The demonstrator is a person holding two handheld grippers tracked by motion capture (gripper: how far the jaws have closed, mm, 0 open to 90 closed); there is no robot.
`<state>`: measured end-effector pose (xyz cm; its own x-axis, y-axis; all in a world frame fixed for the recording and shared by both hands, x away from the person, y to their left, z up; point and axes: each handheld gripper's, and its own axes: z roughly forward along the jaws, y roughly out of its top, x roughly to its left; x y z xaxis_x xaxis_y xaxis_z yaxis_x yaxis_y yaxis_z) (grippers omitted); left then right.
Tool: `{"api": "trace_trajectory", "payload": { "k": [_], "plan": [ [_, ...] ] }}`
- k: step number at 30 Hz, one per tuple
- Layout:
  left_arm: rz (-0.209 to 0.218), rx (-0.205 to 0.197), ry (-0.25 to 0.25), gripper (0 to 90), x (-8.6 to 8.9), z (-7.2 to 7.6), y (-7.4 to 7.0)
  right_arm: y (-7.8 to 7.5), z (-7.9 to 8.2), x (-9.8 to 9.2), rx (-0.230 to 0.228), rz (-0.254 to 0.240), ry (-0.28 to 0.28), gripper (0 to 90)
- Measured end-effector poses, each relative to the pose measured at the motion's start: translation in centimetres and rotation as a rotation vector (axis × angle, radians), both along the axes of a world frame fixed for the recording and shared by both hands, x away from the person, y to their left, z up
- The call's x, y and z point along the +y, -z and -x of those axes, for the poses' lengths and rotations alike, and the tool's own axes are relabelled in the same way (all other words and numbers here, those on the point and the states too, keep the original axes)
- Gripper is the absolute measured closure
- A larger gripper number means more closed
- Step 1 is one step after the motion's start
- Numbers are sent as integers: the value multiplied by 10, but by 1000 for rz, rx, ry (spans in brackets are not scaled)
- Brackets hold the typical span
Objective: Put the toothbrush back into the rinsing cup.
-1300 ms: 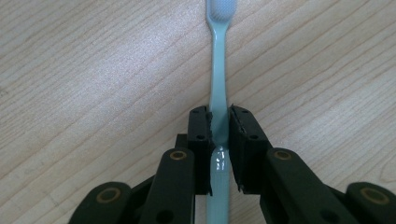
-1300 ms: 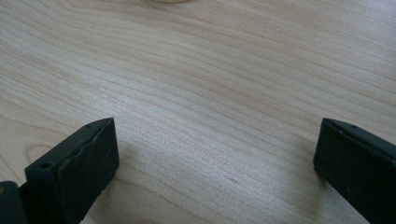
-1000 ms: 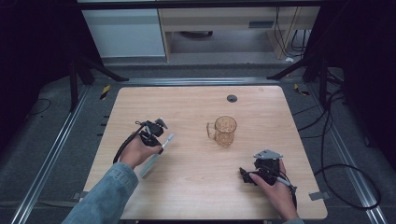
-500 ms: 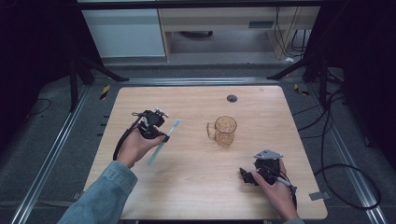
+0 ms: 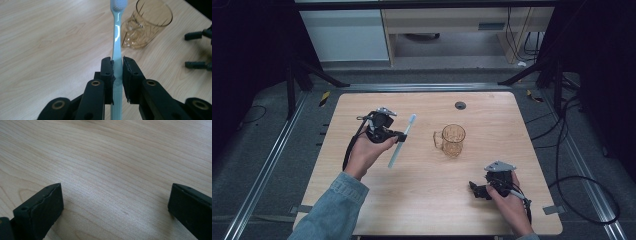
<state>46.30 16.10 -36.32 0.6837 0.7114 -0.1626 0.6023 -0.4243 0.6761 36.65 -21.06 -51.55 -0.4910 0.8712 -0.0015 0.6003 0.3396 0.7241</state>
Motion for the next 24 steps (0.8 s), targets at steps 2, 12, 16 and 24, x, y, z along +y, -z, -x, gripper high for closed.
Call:
{"api": "trace_trajectory", "payload": {
  "k": [2,12,16,24],
  "plan": [
    [6,-18,-11,787,-1,-3,-3,0,0,0,0,0,0,4],
    [6,-103,-50,787,-5,-13,-4,0,0,0,-2,3,-1,6],
    [4,-152,-60,787,-6,-15,-3,0,0,0,-2,5,-6,6],
    [33,-229,-70,787,-17,-8,-6,0,1,1,-4,6,-18,7]
  ]
}}
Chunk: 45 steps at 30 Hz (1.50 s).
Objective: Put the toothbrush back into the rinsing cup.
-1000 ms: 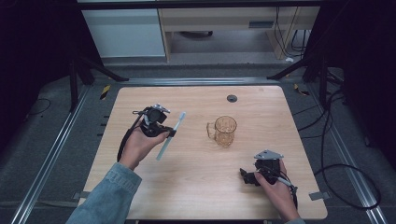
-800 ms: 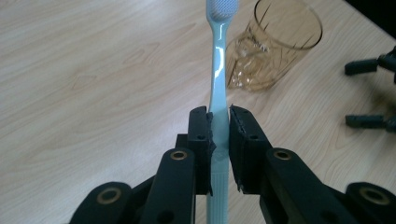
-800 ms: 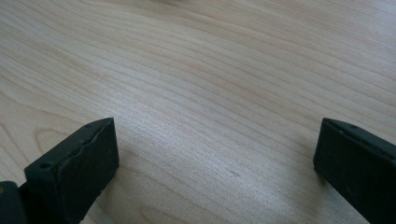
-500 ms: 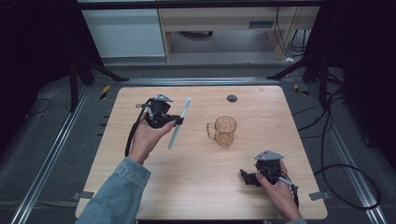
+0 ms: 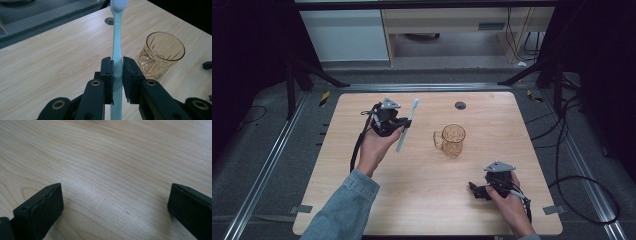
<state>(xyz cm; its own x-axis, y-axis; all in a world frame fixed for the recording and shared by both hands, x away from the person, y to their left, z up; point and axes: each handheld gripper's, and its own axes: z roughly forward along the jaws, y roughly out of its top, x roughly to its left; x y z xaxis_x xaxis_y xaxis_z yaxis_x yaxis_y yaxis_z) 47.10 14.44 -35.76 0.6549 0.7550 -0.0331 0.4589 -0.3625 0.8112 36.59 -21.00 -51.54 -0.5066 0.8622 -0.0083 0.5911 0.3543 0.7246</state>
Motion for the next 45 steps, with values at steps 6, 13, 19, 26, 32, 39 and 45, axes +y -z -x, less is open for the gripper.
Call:
{"api": "trace_trajectory", "payload": {
  "k": [6,13,19,26,32,39,45],
  "plan": [
    [4,7,9,787,-6,-1,4,0,0,0,0,0,0,6],
    [15,15,22,787,-13,-3,7,0,0,0,0,0,0,6],
    [25,9,28,787,-24,-6,10,0,0,0,0,1,-13,4],
    [47,-1,33,787,-30,-6,10,0,0,0,0,-1,-15,4],
    [51,-16,31,787,-32,-6,8,0,0,0,0,0,-15,4],
    [50,-30,44,787,-40,-8,5,0,0,0,0,1,-18,4],
    [107,-68,21,787,-40,-10,2,0,0,1,1,-1,-25,4]
  ]
}}
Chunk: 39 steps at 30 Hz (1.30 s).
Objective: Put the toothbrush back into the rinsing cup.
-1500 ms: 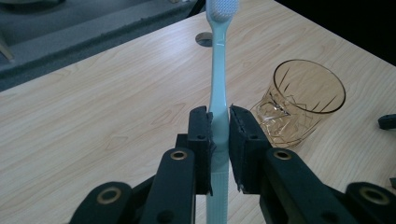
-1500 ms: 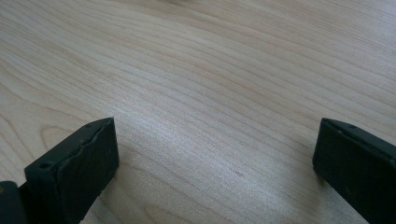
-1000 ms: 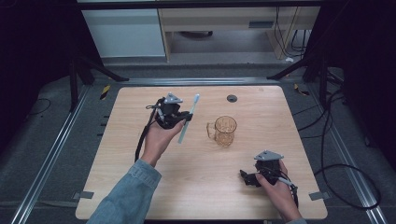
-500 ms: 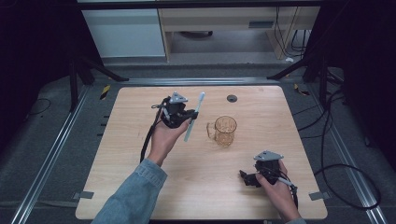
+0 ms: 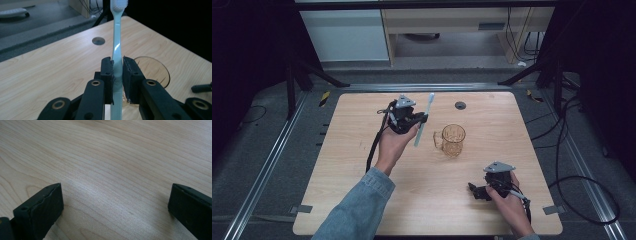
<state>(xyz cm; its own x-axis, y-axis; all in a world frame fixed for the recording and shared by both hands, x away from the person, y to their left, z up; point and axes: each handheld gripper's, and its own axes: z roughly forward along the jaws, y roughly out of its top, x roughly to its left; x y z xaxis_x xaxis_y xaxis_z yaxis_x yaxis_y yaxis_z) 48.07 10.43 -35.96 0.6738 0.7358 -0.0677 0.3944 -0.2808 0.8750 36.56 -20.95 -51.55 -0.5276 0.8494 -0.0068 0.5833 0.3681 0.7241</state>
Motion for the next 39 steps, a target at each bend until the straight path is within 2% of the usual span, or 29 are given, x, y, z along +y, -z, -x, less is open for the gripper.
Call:
{"api": "trace_trajectory", "payload": {
  "k": [7,10,13,18,27,39],
  "plan": [
    [59,-76,-17,788,-2,5,-1,0,0,0,0,0,0,4],
    [57,-112,-20,787,-3,7,-1,0,0,0,-1,0,0,4],
    [77,-141,-24,788,-4,9,1,0,0,0,-1,1,-1,4],
    [105,-167,-33,787,-6,10,4,0,0,0,-1,2,-1,4],
    [145,-246,-27,787,-10,14,6,0,0,0,-1,3,-8,4],
    [215,-315,-38,787,-12,12,12,0,0,1,0,-1,-19,4]
  ]
}}
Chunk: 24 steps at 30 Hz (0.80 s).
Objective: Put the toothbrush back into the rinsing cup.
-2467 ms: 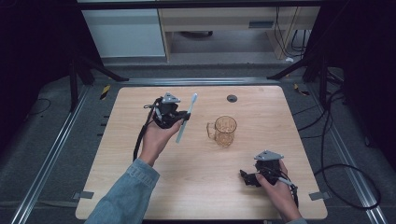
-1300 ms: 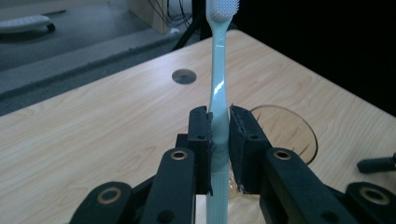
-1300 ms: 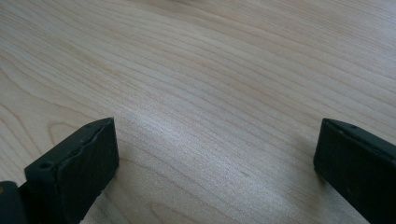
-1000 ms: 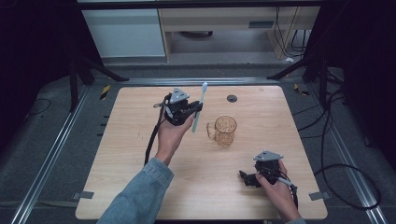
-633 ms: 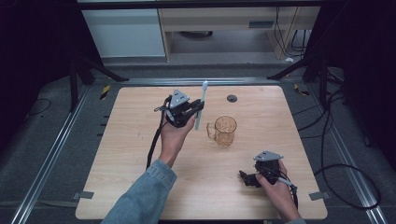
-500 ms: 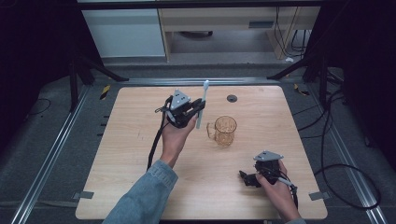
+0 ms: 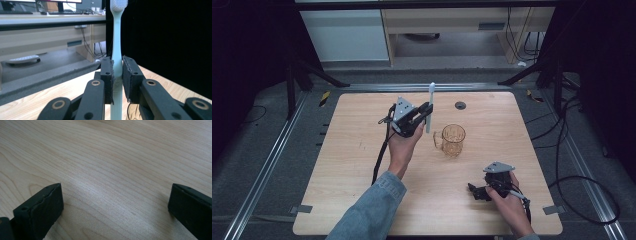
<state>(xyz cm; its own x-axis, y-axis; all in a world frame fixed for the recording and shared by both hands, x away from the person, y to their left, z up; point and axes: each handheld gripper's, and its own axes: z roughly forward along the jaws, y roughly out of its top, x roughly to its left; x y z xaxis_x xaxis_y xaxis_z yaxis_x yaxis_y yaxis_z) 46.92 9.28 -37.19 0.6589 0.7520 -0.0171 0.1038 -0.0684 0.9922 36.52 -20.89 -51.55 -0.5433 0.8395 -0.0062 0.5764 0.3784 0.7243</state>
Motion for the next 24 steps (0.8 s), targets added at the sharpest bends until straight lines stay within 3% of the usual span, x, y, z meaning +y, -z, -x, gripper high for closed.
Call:
{"api": "trace_trajectory", "payload": {
  "k": [8,15,24],
  "plan": [
    [64,-34,9,787,-2,1,9,0,0,0,4,0,0,4],
    [93,-52,19,787,-6,1,14,0,0,0,1,2,-7,4],
    [84,-86,-28,787,-17,9,25,0,0,0,0,3,-8,4]
  ]
}}
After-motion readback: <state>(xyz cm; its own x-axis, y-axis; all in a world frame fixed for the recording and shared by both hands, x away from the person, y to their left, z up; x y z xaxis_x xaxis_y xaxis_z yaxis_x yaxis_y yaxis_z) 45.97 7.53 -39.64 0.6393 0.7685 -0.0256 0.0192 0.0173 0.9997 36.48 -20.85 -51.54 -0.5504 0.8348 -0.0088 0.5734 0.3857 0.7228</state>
